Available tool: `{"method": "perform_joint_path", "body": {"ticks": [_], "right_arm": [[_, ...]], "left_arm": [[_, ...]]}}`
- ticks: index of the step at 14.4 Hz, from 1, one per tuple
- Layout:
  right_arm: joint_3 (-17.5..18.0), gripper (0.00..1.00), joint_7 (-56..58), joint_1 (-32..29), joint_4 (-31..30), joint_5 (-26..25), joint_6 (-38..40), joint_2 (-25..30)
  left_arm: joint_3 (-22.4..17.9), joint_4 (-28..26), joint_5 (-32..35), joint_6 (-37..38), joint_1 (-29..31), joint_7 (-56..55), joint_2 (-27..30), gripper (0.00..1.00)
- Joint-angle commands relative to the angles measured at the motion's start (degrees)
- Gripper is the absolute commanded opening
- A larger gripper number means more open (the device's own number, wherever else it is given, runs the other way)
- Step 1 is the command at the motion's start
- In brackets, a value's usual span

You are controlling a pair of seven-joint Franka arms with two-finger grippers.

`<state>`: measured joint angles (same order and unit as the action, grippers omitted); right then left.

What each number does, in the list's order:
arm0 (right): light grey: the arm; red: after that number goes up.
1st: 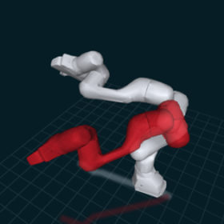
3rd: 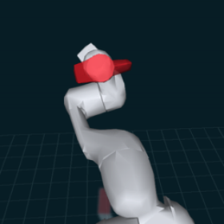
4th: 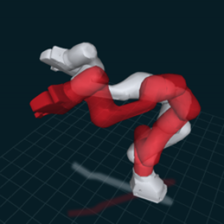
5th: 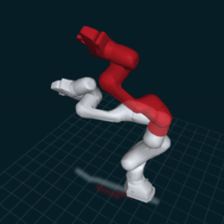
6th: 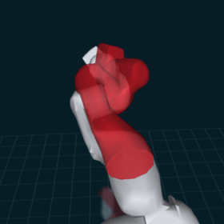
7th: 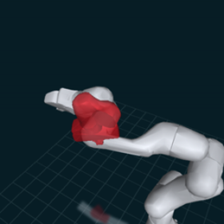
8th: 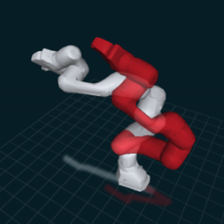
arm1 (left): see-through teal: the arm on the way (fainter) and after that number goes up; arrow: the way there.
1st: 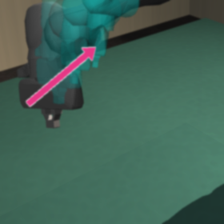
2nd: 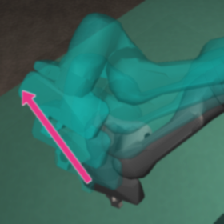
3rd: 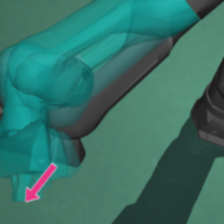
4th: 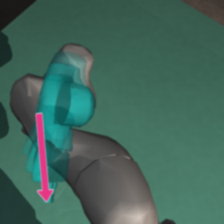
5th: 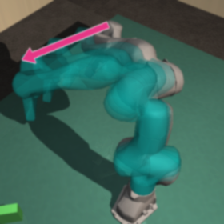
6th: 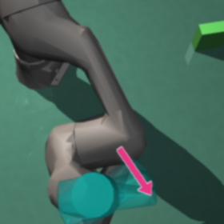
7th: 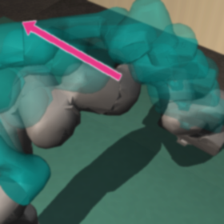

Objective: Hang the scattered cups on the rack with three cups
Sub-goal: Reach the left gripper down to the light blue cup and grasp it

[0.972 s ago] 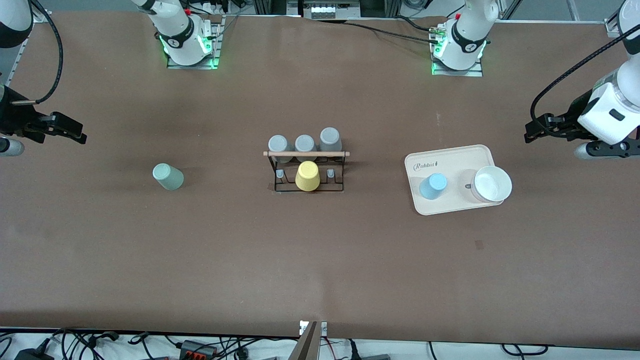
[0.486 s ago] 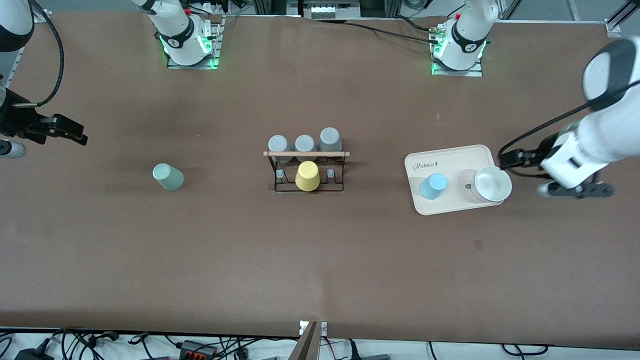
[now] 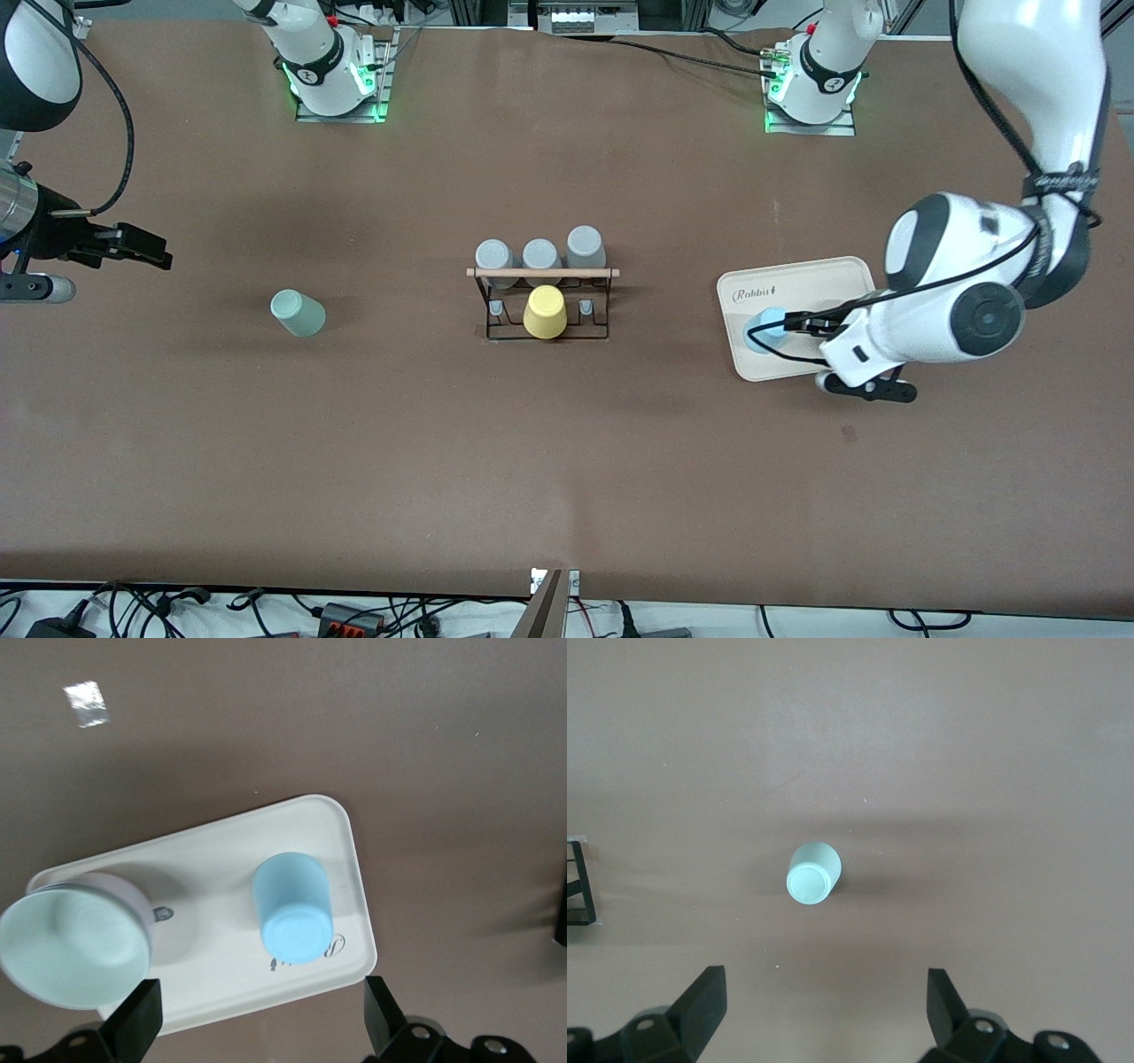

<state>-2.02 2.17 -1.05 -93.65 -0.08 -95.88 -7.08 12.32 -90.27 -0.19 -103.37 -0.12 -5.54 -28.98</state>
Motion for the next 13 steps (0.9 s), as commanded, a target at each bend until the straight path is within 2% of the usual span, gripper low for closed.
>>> {"method": "perform_joint_path", "body": {"ticks": [1,5,11,12,13], "right_arm": [[-0.09,1.00,-0.50,0.35,0.57,0.08,0.43,0.40],[-0.18,1.00,-0.33,0.00,0.92,0.26,0.52,0.92],[-0.18,1.00,-0.68,0.08,0.83,0.17,0.52,0.66],[-0.18,1.00,-0.77,0.08,0.83,0.17,0.70,0.66],[-0.10,1.00,-0.59,0.08,0.83,0.08,0.70,0.75]], "left_arm": [[0.07,-7.36,-0.51,-6.82,-0.23,0.18,1.21,1.00],[0.07,-13.87,-0.33,-14.74,-1.37,0.18,0.94,1.00],[0.07,-14.94,-0.24,-18.71,-2.52,0.18,-1.78,1.00],[0.07,-14.85,-0.07,-18.71,-2.52,0.27,-1.78,0.98],[0.07,-14.85,0.11,-18.71,-2.52,0.27,-1.87,0.88]]}}
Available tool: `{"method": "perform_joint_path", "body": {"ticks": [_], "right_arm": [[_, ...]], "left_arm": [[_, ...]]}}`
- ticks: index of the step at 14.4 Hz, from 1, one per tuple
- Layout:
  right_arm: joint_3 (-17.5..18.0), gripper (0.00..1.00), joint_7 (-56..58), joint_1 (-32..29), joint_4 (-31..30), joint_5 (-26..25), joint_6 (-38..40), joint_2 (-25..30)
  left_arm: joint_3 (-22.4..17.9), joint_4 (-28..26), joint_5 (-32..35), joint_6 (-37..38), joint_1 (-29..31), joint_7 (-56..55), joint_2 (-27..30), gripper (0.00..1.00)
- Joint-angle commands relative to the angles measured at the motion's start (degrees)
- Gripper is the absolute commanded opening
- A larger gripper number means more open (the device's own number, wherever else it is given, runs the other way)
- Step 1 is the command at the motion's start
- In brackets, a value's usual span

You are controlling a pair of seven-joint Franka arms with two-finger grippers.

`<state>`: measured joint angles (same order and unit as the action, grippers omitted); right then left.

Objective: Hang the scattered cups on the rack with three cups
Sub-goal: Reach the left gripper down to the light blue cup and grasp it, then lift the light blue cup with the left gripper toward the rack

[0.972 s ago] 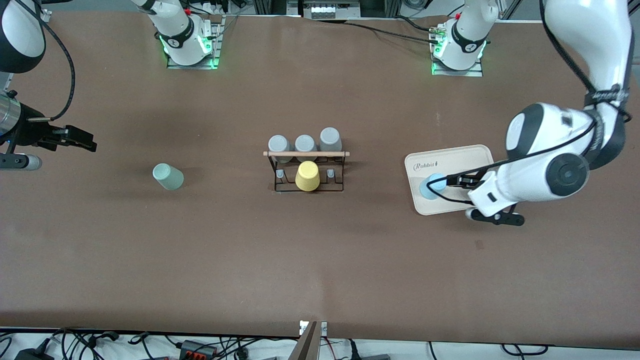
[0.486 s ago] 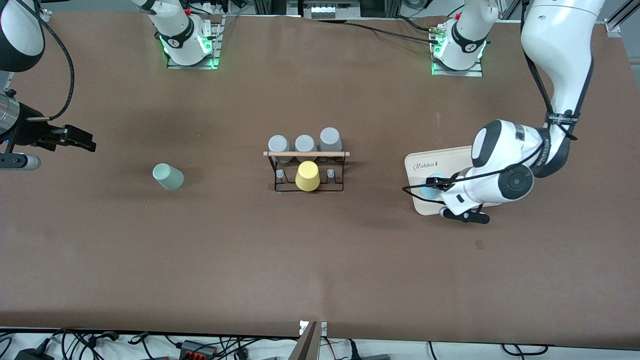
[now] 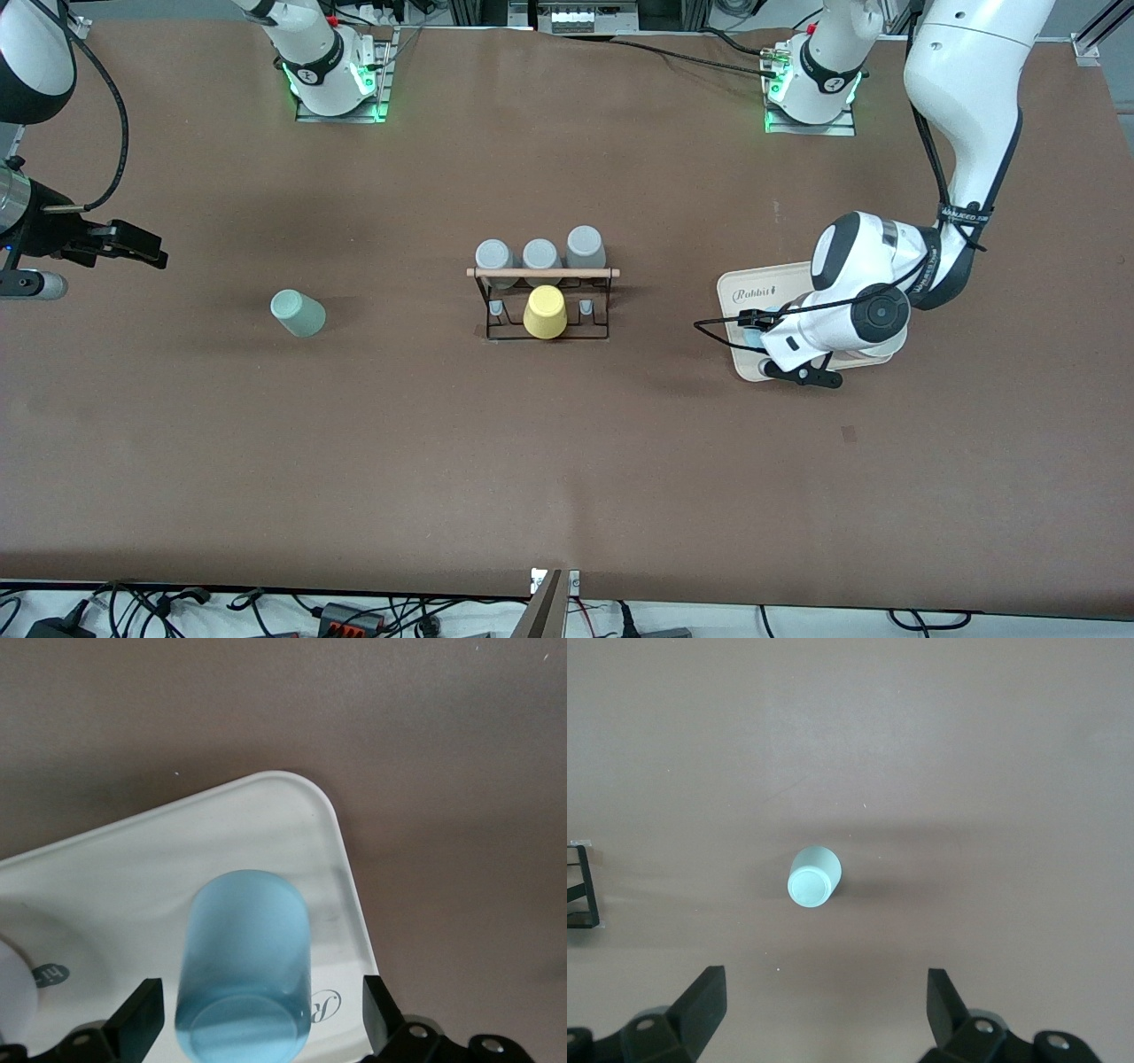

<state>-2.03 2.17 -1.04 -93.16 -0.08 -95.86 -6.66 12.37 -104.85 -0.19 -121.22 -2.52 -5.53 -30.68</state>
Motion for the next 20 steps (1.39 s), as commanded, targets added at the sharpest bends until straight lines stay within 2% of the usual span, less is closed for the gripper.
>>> {"method": "perform_joint_path", "body": {"ticks": [1,3,4,7,8,10,12,17,19,20], "right_arm": [[-0.08,1.00,-0.68,0.24,0.35,0.08,0.68,0.33],[-0.08,1.00,-0.94,0.24,0.35,0.17,0.59,0.33],[-0.08,1.00,-0.86,0.16,0.35,0.17,0.59,0.25],[-0.08,1.00,-0.86,0.07,0.35,0.17,0.68,0.16],[-0.08,1.00,-0.94,0.07,0.26,0.17,0.68,0.07],[-0.08,1.00,-0.94,0.07,0.26,0.17,0.59,0.07],[-0.08,1.00,-0.94,0.16,0.35,0.17,0.59,0.16],[-0.08,1.00,-0.94,0.42,0.35,0.17,0.50,0.16],[0.10,1.00,-0.86,0.51,0.26,0.17,0.50,-0.10],[0.10,1.00,-0.86,0.59,0.26,0.08,0.59,-0.10]], "left_arm": [[0.02,-0.18,0.28,-0.86,-0.12,0.26,-0.17,0.72],[0.02,-0.18,0.28,-0.86,-0.20,0.34,-0.09,0.47],[0.02,0.00,0.28,-0.78,-0.29,0.52,0.26,0.38],[0.46,3.24,0.28,0.54,-1.78,0.08,0.79,0.21],[0.46,6.03,0.28,3.67,-3.09,-0.18,0.88,0.17],[0.46,15.51,-0.60,12.02,-6.52,-3.06,0.18,0.17],[0.46,24.04,-2.08,17.04,-8.90,-10.00,-2.27,0.14],[0.46,35.40,-17.27,18.12,-13.73,-28.44,-5.00,0.11],[0.46,36.73,-23.25,17.51,-15.23,-35.84,-5.45,0.12],[0.37,36.56,-23.19,17.42,-16.45,-37.35,-5.45,0.12]]}}
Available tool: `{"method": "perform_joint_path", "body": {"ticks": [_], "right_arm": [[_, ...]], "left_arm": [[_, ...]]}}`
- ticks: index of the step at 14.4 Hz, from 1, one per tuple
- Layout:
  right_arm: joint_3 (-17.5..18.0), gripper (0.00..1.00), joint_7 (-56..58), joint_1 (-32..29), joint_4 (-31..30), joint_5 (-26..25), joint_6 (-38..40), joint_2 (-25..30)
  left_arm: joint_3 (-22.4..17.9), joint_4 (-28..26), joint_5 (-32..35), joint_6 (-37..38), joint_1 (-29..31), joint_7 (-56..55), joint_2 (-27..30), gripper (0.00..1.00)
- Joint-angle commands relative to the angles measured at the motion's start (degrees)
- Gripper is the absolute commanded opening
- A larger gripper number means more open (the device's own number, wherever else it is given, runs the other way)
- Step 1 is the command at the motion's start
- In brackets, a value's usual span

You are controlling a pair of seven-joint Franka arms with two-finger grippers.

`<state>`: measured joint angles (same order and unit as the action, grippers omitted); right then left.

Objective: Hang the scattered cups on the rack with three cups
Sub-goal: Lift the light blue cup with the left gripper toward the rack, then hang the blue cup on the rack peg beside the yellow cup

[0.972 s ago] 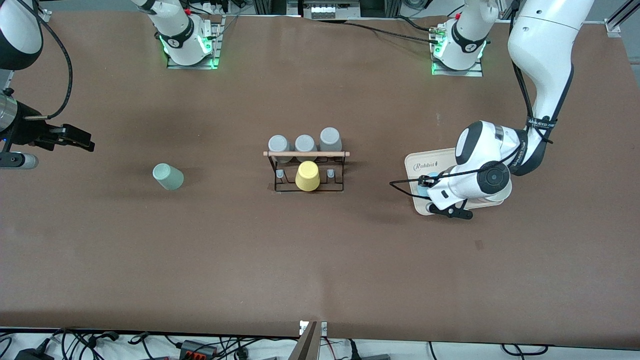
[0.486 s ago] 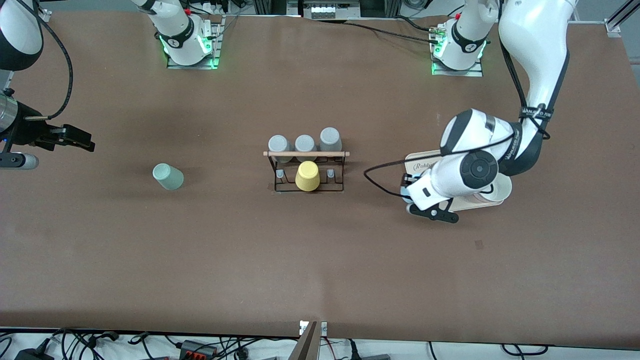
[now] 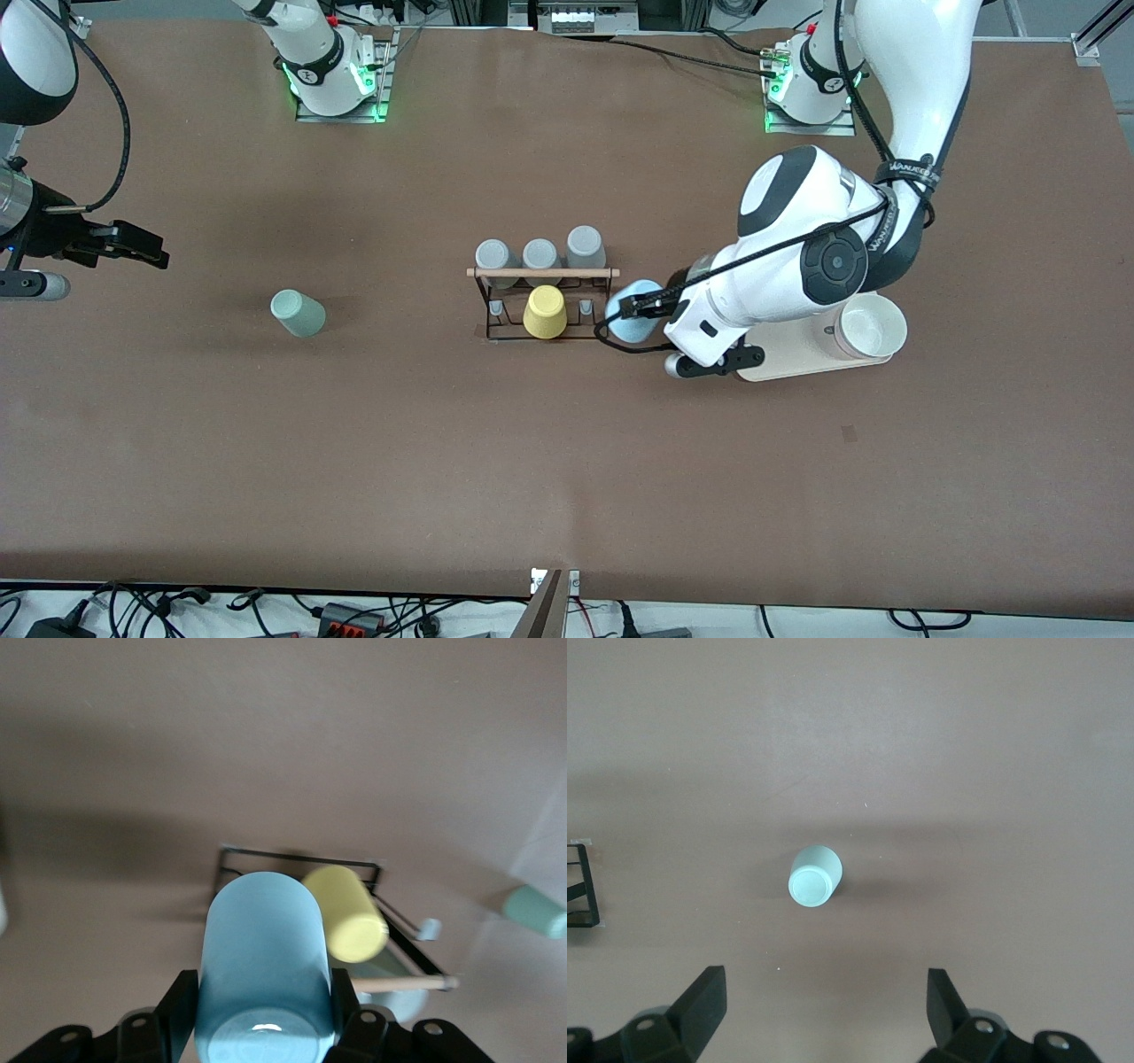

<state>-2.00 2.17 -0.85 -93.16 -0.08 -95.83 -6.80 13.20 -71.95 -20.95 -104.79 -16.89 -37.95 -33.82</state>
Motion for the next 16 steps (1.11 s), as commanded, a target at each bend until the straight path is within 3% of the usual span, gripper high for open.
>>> {"method": "perform_joint_path", "body": {"ticks": [1,8,16], "right_arm": [[0.07,1.00,-0.85,0.41,0.26,0.08,0.56,-0.22],[0.33,1.00,-0.67,1.20,0.18,0.17,0.47,-0.84],[0.51,1.00,-0.67,1.20,0.18,2.01,0.29,-1.28]], "left_arm": [[-0.45,3.49,-2.60,0.82,-3.05,-6.34,-3.00,0.12],[-1.24,3.22,-1.56,-2.43,-6.84,-7.41,-6.78,0.15],[-1.24,3.05,5.57,-2.70,-6.93,-6.88,-7.57,0.16]]}}
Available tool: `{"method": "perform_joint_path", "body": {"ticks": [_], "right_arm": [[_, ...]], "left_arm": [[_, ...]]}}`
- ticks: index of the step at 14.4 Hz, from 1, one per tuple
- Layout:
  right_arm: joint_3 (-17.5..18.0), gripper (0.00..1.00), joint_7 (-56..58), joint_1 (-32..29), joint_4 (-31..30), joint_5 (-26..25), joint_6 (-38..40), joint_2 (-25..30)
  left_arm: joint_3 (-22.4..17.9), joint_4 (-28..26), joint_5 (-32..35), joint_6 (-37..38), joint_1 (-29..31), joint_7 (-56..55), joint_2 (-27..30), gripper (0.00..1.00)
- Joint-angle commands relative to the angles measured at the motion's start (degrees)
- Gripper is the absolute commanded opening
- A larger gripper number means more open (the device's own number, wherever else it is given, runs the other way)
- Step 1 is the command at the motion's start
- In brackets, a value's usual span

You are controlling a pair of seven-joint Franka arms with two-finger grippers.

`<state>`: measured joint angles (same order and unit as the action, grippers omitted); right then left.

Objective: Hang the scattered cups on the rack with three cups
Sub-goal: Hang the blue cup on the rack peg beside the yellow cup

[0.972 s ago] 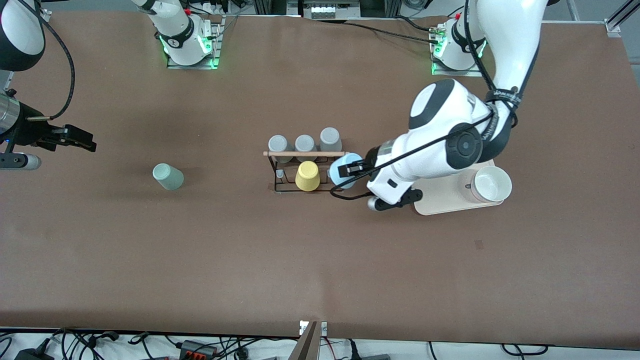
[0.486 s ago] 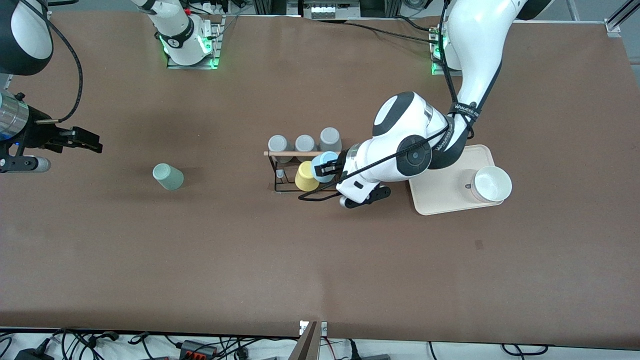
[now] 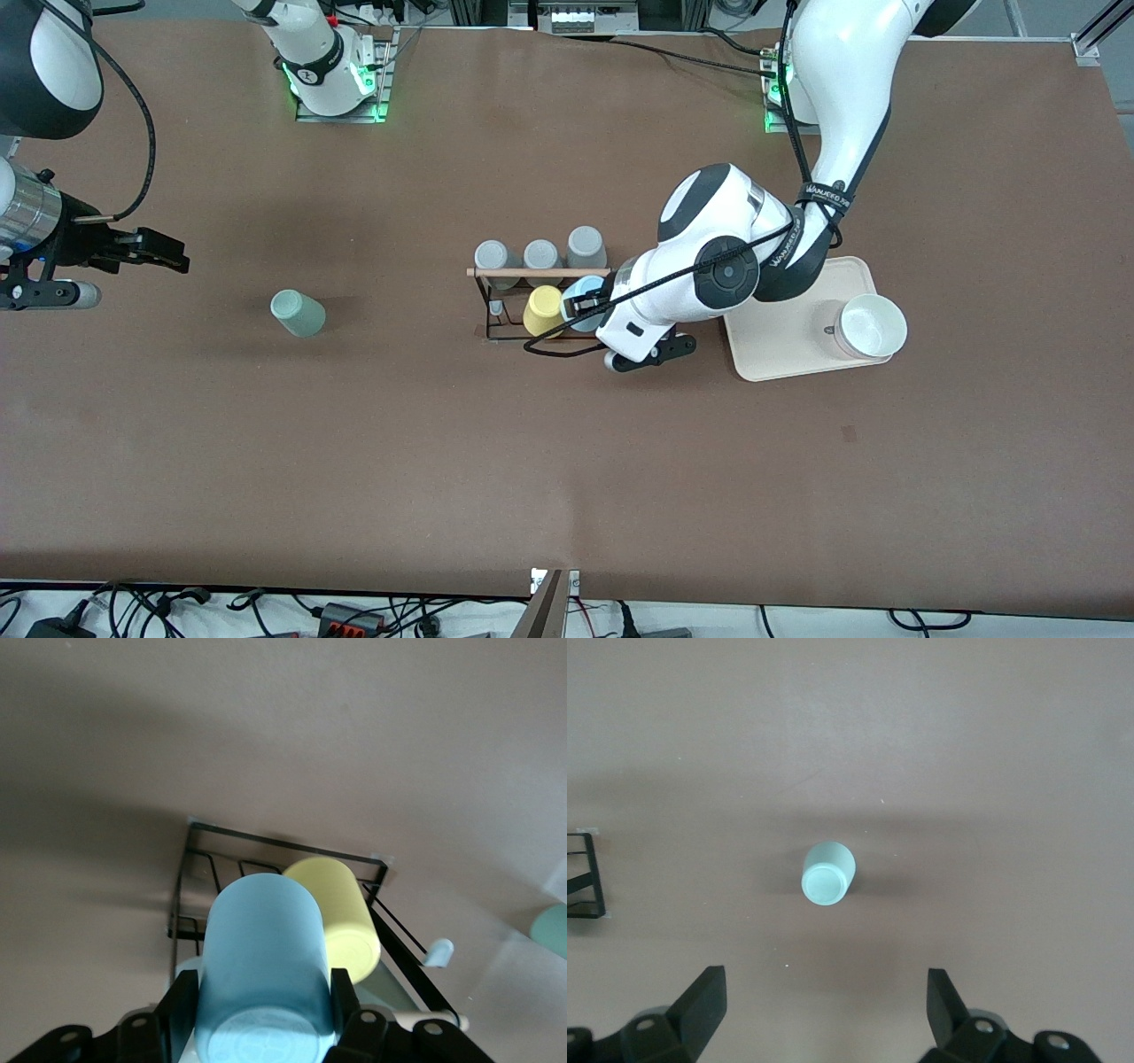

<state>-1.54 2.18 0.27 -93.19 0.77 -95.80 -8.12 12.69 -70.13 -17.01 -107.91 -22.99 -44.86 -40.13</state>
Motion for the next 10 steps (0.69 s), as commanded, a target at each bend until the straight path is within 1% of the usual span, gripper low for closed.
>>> {"method": "perform_joint_path", "body": {"ticks": [1,2,3,4,5,6,8,10], "right_arm": [[0.04,1.00,-0.60,0.08,0.20,1.16,0.09,0.12],[0.04,1.00,-0.60,0.08,0.20,1.16,0.09,0.12],[0.04,1.00,-0.51,0.08,0.20,1.16,0.00,0.12],[0.04,1.00,-0.51,0.17,0.20,1.16,0.00,0.03],[0.04,1.00,-0.51,0.17,0.20,1.16,0.00,0.03],[0.04,1.00,-0.51,0.17,0.03,1.16,0.17,0.03],[0.04,1.00,-0.51,0.17,-0.24,1.08,-0.18,-0.58],[0.04,1.00,-0.69,0.95,-1.46,0.46,-0.26,-1.29]], "left_arm": [[-0.74,1.14,1.72,-0.19,-0.83,0.04,-1.53,0.16],[-0.65,1.05,2.50,-0.72,-0.83,0.04,-1.71,0.17],[-0.56,1.05,3.21,-0.90,-0.83,-0.05,-2.15,0.22],[-0.56,1.05,3.13,-1.08,-0.91,-0.40,-2.58,0.51],[-0.73,1.14,3.47,-0.99,-1.09,-0.05,-2.33,1.00],[-0.74,1.66,5.22,-0.64,-1.00,-0.40,-1.63,1.00],[-0.74,1.84,10.31,-0.29,1.18,-0.58,2.40,1.00],[-0.74,1.84,10.77,0.41,5.22,-0.58,6.18,1.00]]}}
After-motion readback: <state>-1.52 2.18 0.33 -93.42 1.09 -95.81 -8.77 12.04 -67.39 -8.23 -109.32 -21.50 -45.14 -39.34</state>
